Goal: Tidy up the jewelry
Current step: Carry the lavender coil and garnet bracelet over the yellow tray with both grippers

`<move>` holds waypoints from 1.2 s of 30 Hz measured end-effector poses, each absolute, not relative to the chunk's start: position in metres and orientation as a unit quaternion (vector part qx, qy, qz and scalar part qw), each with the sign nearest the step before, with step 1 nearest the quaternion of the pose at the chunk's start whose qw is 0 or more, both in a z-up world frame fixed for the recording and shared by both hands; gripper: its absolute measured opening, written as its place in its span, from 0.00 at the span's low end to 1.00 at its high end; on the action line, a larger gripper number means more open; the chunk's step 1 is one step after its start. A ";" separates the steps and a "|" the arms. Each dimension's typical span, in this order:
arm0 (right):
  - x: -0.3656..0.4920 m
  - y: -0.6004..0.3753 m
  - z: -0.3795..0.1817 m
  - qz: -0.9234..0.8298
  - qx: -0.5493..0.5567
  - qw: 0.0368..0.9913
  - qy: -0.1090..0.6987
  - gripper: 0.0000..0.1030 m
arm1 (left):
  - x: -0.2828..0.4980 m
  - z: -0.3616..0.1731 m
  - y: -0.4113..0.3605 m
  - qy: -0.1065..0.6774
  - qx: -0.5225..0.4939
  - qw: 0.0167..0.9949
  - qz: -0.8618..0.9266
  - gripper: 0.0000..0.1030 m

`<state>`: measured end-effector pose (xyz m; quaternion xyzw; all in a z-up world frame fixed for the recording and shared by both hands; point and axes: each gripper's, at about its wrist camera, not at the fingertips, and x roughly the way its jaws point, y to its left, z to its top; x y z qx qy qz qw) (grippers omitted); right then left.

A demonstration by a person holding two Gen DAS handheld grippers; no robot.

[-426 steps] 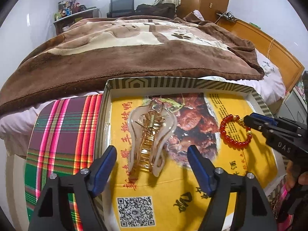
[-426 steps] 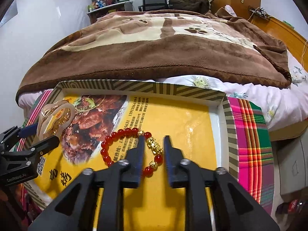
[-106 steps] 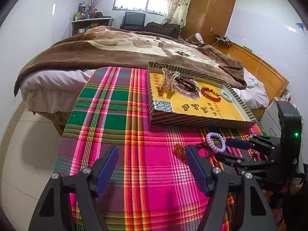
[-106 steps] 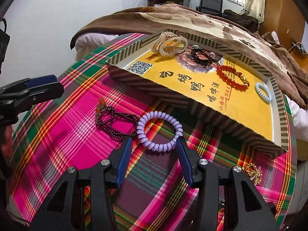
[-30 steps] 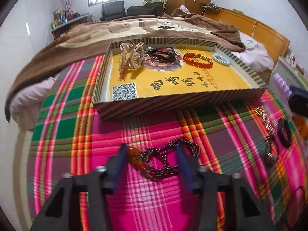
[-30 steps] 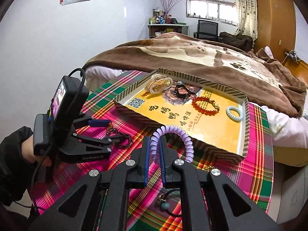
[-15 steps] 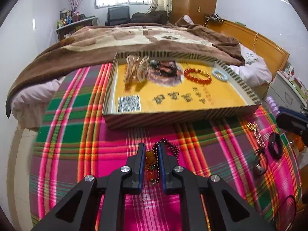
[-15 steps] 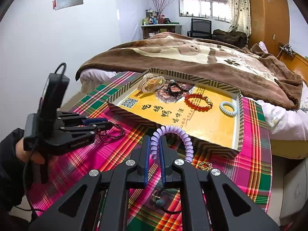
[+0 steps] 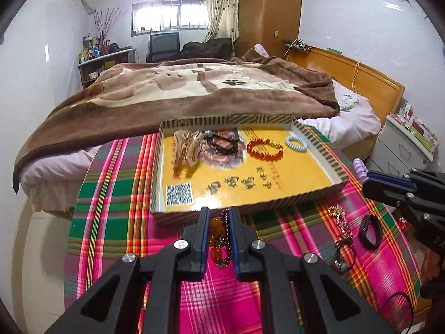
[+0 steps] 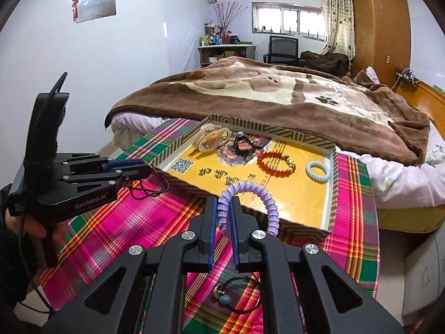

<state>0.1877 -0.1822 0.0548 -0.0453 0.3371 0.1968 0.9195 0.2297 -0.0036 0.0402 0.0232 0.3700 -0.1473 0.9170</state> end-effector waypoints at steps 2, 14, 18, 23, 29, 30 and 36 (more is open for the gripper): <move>0.191 -0.182 0.059 0.194 -0.048 0.921 0.333 0.09 | 0.232 0.046 -0.005 0.366 0.021 0.918 -0.150 0.13; 0.235 -0.172 0.063 0.180 -0.050 0.925 0.330 0.09 | 0.272 0.057 -0.005 0.355 0.012 0.922 -0.152 0.13; 0.260 -0.165 0.051 0.174 -0.052 0.921 0.344 0.09 | 0.293 0.047 -0.003 0.366 0.006 0.918 -0.153 0.13; 0.289 -0.156 0.030 0.168 -0.057 0.914 0.366 0.09 | 0.317 0.028 0.004 0.381 0.005 0.913 -0.143 0.13; 0.316 -0.146 0.003 0.164 -0.062 0.901 0.396 0.09 | 0.340 0.006 0.010 0.401 0.005 0.907 -0.130 0.13; 0.318 -0.144 0.000 0.164 -0.062 0.900 0.399 0.09 | 0.343 0.002 0.010 0.404 0.004 0.905 -0.130 0.13; 0.332 -0.135 -0.016 0.168 -0.067 0.888 0.422 0.09 | 0.351 -0.012 0.009 0.416 -0.001 0.899 -0.136 0.13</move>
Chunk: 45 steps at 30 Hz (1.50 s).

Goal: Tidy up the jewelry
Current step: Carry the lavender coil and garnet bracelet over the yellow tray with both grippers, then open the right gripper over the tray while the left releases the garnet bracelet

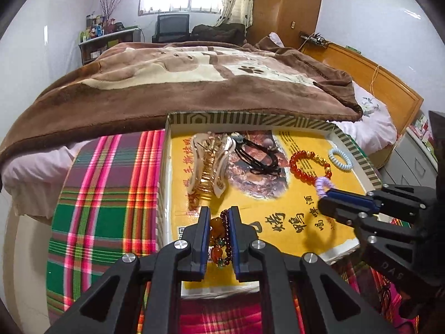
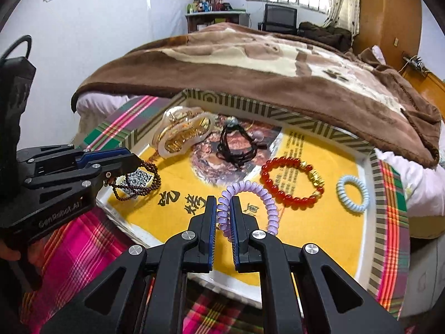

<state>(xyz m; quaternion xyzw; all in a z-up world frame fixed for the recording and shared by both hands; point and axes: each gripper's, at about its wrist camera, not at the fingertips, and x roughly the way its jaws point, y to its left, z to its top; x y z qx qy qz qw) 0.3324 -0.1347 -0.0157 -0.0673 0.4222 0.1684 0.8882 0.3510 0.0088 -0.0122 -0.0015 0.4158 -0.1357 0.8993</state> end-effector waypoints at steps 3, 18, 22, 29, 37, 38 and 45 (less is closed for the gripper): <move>0.337 -0.131 -0.021 0.172 -0.070 0.884 0.429 0.09 | 0.353 -0.016 0.007 0.421 0.004 0.898 -0.129 0.13; 0.344 -0.124 -0.033 0.188 -0.066 0.871 0.448 0.09 | 0.352 -0.017 0.005 0.422 0.020 0.900 -0.110 0.14; 0.342 -0.124 -0.033 0.187 -0.067 0.873 0.445 0.09 | 0.350 -0.014 0.007 0.419 0.019 0.901 -0.109 0.15; 0.332 -0.126 -0.021 0.182 -0.066 0.883 0.428 0.22 | 0.340 -0.003 0.007 0.405 0.022 0.908 -0.104 0.45; 0.307 -0.142 0.004 0.170 -0.050 0.896 0.407 0.22 | 0.312 0.023 0.004 0.384 0.017 0.917 -0.110 0.50; 0.302 -0.145 0.008 0.170 -0.047 0.898 0.404 0.22 | 0.306 0.028 0.002 0.380 0.016 0.918 -0.112 0.50; 0.266 -0.167 0.030 0.159 -0.032 0.908 0.387 0.22 | 0.269 0.052 -0.010 0.356 0.025 0.925 -0.128 0.55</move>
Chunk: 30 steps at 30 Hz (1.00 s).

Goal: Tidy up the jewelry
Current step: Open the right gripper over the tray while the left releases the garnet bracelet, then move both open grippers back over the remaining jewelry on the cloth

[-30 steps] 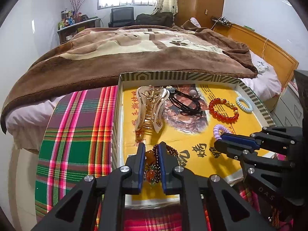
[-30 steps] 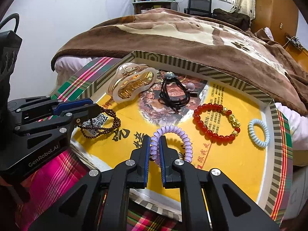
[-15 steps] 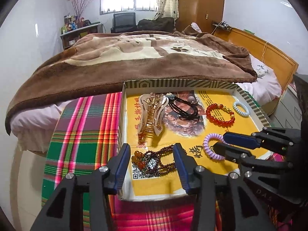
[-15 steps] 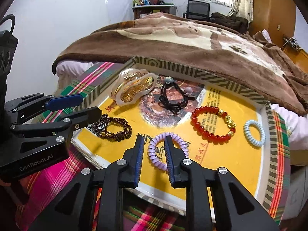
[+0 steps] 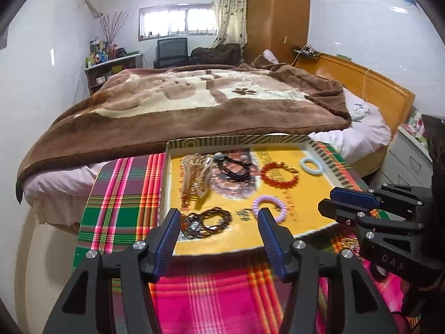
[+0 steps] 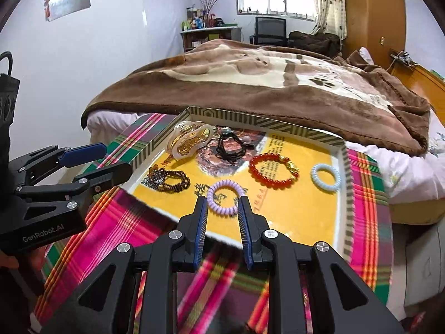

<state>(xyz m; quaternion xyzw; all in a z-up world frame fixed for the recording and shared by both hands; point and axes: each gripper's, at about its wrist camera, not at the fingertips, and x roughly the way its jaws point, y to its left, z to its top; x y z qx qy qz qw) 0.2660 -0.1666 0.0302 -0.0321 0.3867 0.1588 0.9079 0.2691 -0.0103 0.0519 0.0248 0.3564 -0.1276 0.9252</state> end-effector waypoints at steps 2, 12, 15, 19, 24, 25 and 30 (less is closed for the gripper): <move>0.255 -0.173 0.036 0.150 -0.031 0.911 0.382 0.23 | 0.260 0.056 -0.015 0.354 0.025 0.926 -0.131 0.55; 0.183 -0.225 0.057 0.121 -0.007 0.926 0.358 0.43 | 0.211 0.054 -0.039 0.351 0.006 0.915 -0.198 0.63; 0.164 -0.243 0.061 0.102 -0.007 0.929 0.355 0.43 | 0.203 0.043 -0.051 0.364 -0.001 0.905 -0.220 0.63; 0.143 -0.269 0.063 0.076 -0.002 0.933 0.351 0.43 | 0.194 0.024 -0.070 0.386 0.003 0.889 -0.245 0.63; 0.127 -0.290 0.062 0.049 0.007 0.936 0.350 0.43 | 0.187 0.001 -0.096 0.408 0.009 0.872 -0.271 0.63; 0.124 -0.292 0.061 0.049 0.009 0.936 0.349 0.43 | 0.186 -0.003 -0.101 0.413 0.010 0.868 -0.275 0.63; 0.119 -0.297 0.055 0.046 0.011 0.934 0.353 0.43 | 0.184 -0.021 -0.123 0.434 0.029 0.855 -0.281 0.63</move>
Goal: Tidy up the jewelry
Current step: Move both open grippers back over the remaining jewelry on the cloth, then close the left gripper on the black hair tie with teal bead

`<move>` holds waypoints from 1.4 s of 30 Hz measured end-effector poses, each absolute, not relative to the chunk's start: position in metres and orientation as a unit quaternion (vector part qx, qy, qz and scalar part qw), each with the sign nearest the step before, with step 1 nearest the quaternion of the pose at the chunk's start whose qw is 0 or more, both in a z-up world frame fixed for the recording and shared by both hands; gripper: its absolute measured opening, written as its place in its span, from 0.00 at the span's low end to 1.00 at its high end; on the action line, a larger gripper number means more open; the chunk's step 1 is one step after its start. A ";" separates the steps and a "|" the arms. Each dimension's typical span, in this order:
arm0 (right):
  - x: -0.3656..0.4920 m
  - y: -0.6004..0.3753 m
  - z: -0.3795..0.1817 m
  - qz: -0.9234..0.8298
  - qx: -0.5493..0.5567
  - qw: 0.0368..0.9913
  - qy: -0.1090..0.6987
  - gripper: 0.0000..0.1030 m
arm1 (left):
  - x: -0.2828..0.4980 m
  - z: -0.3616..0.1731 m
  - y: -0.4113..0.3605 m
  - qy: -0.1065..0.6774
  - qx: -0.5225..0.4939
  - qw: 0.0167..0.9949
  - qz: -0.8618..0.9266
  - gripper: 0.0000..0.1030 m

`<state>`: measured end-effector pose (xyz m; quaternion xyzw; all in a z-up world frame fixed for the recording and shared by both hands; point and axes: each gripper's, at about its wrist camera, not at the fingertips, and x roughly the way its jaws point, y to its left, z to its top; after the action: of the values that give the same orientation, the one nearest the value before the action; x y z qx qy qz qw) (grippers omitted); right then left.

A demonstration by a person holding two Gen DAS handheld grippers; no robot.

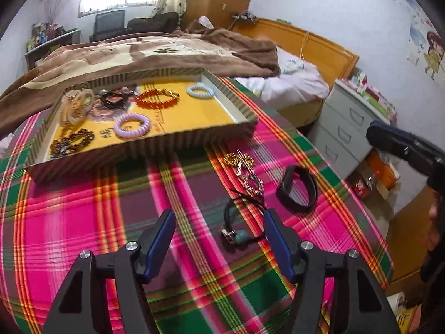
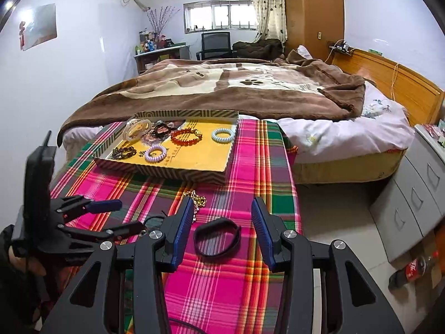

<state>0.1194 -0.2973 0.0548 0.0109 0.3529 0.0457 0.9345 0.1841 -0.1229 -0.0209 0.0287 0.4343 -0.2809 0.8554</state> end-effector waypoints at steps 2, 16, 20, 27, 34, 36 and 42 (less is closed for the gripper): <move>0.118 -0.299 0.053 0.046 0.015 0.935 0.352 0.43 | 0.184 -0.026 -0.128 0.442 0.030 0.851 -0.283 0.63; 0.110 -0.325 0.045 0.027 0.039 0.937 0.347 0.43 | 0.191 -0.037 -0.141 0.451 0.042 0.847 -0.277 0.60; 0.110 -0.327 0.041 0.028 0.043 0.936 0.348 0.43 | 0.191 -0.040 -0.142 0.451 0.050 0.849 -0.271 0.49; 0.115 -0.328 0.033 0.031 0.046 0.934 0.353 0.43 | 0.192 -0.041 -0.148 0.447 0.074 0.851 -0.265 0.23; 0.118 -0.330 0.024 0.032 0.051 0.931 0.360 0.43 | 0.187 -0.040 -0.147 0.441 0.081 0.852 -0.268 0.09; 0.119 -0.331 0.022 0.031 0.053 0.930 0.363 0.43 | 0.187 -0.038 -0.145 0.441 0.081 0.852 -0.270 0.09; 0.121 -0.330 0.018 0.034 0.057 0.928 0.366 0.43 | 0.189 -0.034 -0.130 0.436 0.067 0.860 -0.257 0.09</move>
<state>0.1208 -0.3297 0.0182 0.0566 0.3656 0.0336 0.9284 0.1889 -0.1296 -0.0342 0.0672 0.4362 -0.2572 0.8597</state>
